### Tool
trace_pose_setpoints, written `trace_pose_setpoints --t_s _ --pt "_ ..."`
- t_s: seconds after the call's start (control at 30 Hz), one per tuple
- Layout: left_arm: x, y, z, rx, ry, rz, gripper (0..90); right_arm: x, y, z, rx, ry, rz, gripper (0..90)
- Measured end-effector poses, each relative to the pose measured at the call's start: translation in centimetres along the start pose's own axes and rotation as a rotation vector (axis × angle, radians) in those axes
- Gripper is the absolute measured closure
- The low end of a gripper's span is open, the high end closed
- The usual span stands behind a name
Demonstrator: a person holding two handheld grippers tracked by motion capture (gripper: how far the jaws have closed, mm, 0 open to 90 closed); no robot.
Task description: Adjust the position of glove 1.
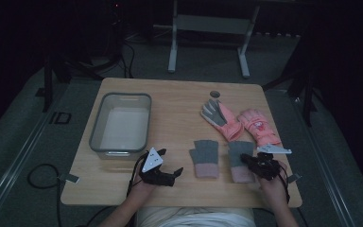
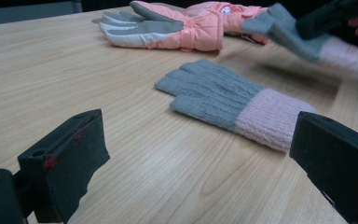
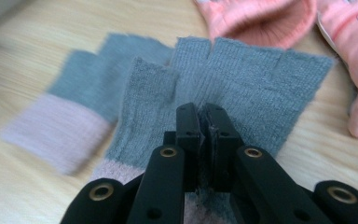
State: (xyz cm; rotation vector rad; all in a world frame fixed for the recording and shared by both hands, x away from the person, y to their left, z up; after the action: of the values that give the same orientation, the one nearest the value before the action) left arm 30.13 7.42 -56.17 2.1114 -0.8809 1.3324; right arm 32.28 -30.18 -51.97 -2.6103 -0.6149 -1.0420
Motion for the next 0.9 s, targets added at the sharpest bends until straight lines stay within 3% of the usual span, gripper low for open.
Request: trace_pose_setpoints --t_s 0.3,0.5,0.63,0.73,0.83,0.9 --pt "0.0 0.0 0.0 0.002 -0.002 -0.001 3.2 -1.1 1.9 2.6 -0.047 -0.053 0.030 84.2" --pt "0.0 0.0 0.0 0.002 -0.004 0.002 3.2 -1.2 1.9 3.0 -0.054 -0.063 0.008 73.9" --pt "0.0 0.0 0.0 0.002 -0.004 0.003 3.2 -0.7 2.2 2.2 -0.044 -0.036 -0.048 69.5" --pt "0.0 0.0 0.0 0.002 -0.001 -0.001 3.2 -0.3 2.6 1.7 0.005 -0.020 -0.118 63.6" --pt "0.0 0.0 0.0 0.003 -0.003 0.000 3.2 0.0 2.9 1.5 0.027 -0.027 -0.205 61.4" --pt "0.0 0.0 0.0 0.005 -0.004 -0.001 3.2 0.1 3.2 1.7 0.033 -0.044 -0.231 61.7"
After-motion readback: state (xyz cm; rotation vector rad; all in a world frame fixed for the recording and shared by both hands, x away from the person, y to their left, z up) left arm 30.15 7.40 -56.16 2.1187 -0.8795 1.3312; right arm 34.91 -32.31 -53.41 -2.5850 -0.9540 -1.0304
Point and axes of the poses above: each handheld gripper's, and its own axes: z roughly forward along the jaws, x roughly out of its top, y roughly to its right, the point moved 1 cm from there along z, roughly forward along the jaws, and after that the axes turned 4 degrees about -y, right-handed, at the moved point
